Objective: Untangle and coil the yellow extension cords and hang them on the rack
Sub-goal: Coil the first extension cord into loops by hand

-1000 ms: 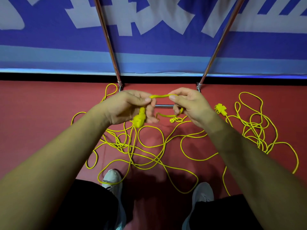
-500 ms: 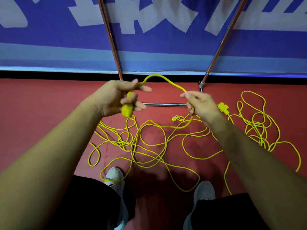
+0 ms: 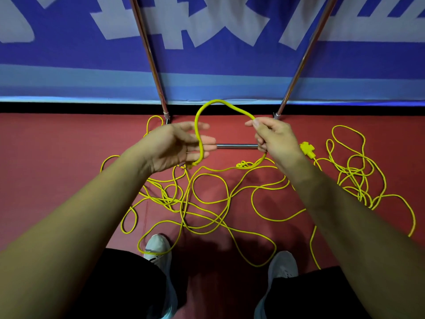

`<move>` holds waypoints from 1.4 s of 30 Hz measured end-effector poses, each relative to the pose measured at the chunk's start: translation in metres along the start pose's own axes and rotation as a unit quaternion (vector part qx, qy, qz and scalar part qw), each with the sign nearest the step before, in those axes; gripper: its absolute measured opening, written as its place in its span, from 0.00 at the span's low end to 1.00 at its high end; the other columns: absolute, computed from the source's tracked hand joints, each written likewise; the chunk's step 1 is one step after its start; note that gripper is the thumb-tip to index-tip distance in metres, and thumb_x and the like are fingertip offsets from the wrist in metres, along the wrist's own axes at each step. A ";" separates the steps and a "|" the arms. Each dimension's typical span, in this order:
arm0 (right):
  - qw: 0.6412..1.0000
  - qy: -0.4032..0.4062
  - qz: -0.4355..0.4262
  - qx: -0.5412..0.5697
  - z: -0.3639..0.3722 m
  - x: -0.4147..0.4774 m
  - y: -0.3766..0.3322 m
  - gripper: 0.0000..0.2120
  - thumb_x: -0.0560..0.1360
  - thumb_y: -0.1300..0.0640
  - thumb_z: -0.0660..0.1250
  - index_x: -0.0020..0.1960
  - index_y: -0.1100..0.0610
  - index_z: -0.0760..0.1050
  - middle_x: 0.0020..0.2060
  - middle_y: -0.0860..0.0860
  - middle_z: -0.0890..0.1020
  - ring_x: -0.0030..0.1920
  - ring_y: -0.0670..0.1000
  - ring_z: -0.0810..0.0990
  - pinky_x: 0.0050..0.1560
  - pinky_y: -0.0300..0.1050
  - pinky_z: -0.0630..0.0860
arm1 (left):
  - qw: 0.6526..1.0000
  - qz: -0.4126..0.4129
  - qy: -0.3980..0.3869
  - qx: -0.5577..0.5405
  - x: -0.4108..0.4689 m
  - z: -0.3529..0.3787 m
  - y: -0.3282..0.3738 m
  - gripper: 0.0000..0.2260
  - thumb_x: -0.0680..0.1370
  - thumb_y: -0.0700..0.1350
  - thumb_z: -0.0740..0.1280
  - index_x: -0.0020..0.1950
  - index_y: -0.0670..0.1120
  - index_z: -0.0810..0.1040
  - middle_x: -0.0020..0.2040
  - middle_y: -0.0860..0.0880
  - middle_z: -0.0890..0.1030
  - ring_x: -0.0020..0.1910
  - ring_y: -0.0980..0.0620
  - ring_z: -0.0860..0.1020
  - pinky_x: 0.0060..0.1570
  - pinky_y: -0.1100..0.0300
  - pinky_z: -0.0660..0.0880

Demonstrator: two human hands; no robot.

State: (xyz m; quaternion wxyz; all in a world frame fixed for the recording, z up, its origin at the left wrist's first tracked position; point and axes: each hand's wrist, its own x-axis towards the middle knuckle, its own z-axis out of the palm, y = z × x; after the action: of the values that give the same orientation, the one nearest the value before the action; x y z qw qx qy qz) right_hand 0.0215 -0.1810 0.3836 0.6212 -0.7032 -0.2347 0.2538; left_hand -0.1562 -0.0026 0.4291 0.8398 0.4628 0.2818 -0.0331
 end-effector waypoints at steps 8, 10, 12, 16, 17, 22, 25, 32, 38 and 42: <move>0.999 0.011 -0.012 -0.028 0.003 0.000 -0.002 0.10 0.81 0.56 0.63 0.50 0.56 0.82 0.28 0.51 0.65 0.27 0.45 0.64 0.28 0.40 0.61 | 0.993 0.038 -0.109 0.032 -0.008 0.013 0.002 0.17 0.81 0.56 0.53 0.48 0.45 0.74 0.19 0.51 0.63 0.15 0.54 0.63 0.22 0.65 0.64; 0.999 0.010 -0.016 -0.039 0.004 -0.001 -0.003 0.10 0.81 0.55 0.63 0.48 0.57 0.82 0.28 0.53 0.66 0.28 0.46 0.64 0.28 0.40 0.61 | 0.990 0.062 -0.119 -0.029 -0.007 0.013 0.000 0.16 0.81 0.49 0.55 0.40 0.45 0.77 0.22 0.50 0.69 0.20 0.53 0.69 0.24 0.64 0.68; 0.998 0.014 -0.024 -0.058 0.006 -0.002 -0.004 0.11 0.80 0.54 0.64 0.45 0.58 0.81 0.29 0.55 0.67 0.29 0.49 0.66 0.29 0.42 0.63 | 0.984 0.080 -0.140 -0.081 -0.006 0.010 0.000 0.10 0.77 0.45 0.62 0.40 0.44 0.81 0.29 0.49 0.72 0.29 0.52 0.75 0.29 0.64 0.71; 0.995 0.016 -0.042 -0.088 0.006 -0.003 -0.002 0.12 0.80 0.52 0.65 0.40 0.55 0.79 0.25 0.53 0.69 0.26 0.49 0.69 0.33 0.44 0.67 | 0.981 0.042 -0.177 -0.063 -0.008 0.007 0.005 0.20 0.79 0.56 0.61 0.62 0.43 0.77 0.21 0.52 0.65 0.21 0.55 0.64 0.26 0.61 0.61; 0.995 0.010 -0.046 -0.091 0.006 -0.003 -0.002 0.11 0.80 0.53 0.65 0.41 0.55 0.80 0.25 0.53 0.69 0.26 0.49 0.68 0.33 0.45 0.66 | 0.985 0.027 -0.163 -0.039 -0.007 0.007 0.005 0.25 0.79 0.61 0.57 0.63 0.44 0.76 0.19 0.52 0.63 0.19 0.54 0.63 0.26 0.61 0.61; 0.996 -0.021 -0.059 -0.059 0.009 -0.005 -0.008 0.10 0.80 0.55 0.65 0.44 0.55 0.81 0.27 0.54 0.65 0.28 0.49 0.63 0.31 0.45 0.61 | 0.988 0.022 -0.152 0.022 -0.008 0.009 -0.002 0.13 0.78 0.45 0.61 0.48 0.42 0.85 0.33 0.45 0.80 0.40 0.43 0.82 0.43 0.56 0.80; 0.996 -0.034 -0.070 -0.049 0.011 -0.005 -0.009 0.08 0.80 0.55 0.65 0.45 0.54 0.82 0.25 0.49 0.66 0.28 0.48 0.63 0.31 0.45 0.60 | 0.988 0.000 -0.149 0.030 -0.009 0.013 -0.001 0.16 0.78 0.51 0.61 0.55 0.40 0.79 0.28 0.46 0.74 0.29 0.46 0.75 0.38 0.54 0.71; 0.993 -0.075 -0.062 -0.071 0.012 -0.001 -0.005 0.08 0.75 0.51 0.68 0.46 0.56 0.82 0.30 0.52 0.75 0.33 0.51 0.72 0.38 0.47 0.70 | 0.985 0.066 -0.145 -0.058 -0.001 0.010 -0.003 0.10 0.82 0.46 0.55 0.49 0.44 0.73 0.24 0.54 0.66 0.26 0.54 0.66 0.36 0.59 0.63; 0.963 -0.155 -0.040 -0.218 0.007 -0.002 0.014 0.07 0.78 0.57 0.68 0.43 0.59 0.78 0.33 0.53 0.73 0.35 0.47 0.70 0.37 0.42 0.68 | 0.928 0.131 -0.247 -0.248 -0.004 -0.002 0.005 0.09 0.81 0.44 0.58 0.47 0.41 0.75 0.26 0.53 0.60 0.23 0.55 0.58 0.31 0.61 0.57; 0.961 -0.143 0.033 -0.236 0.001 -0.006 0.026 0.08 0.79 0.58 0.67 0.42 0.60 0.76 0.34 0.54 0.73 0.31 0.42 0.68 0.32 0.34 0.68 | 0.911 0.152 -0.243 -0.296 -0.007 -0.011 0.012 0.09 0.80 0.44 0.60 0.42 0.41 0.74 0.24 0.52 0.58 0.22 0.54 0.56 0.28 0.60 0.58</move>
State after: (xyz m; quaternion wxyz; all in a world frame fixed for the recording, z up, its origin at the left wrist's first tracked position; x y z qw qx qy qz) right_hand 0.0166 -0.1877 0.3586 0.3885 -0.7940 -0.3508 0.3092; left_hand -0.1634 0.0109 0.4373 0.9758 0.2074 -0.0075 0.0683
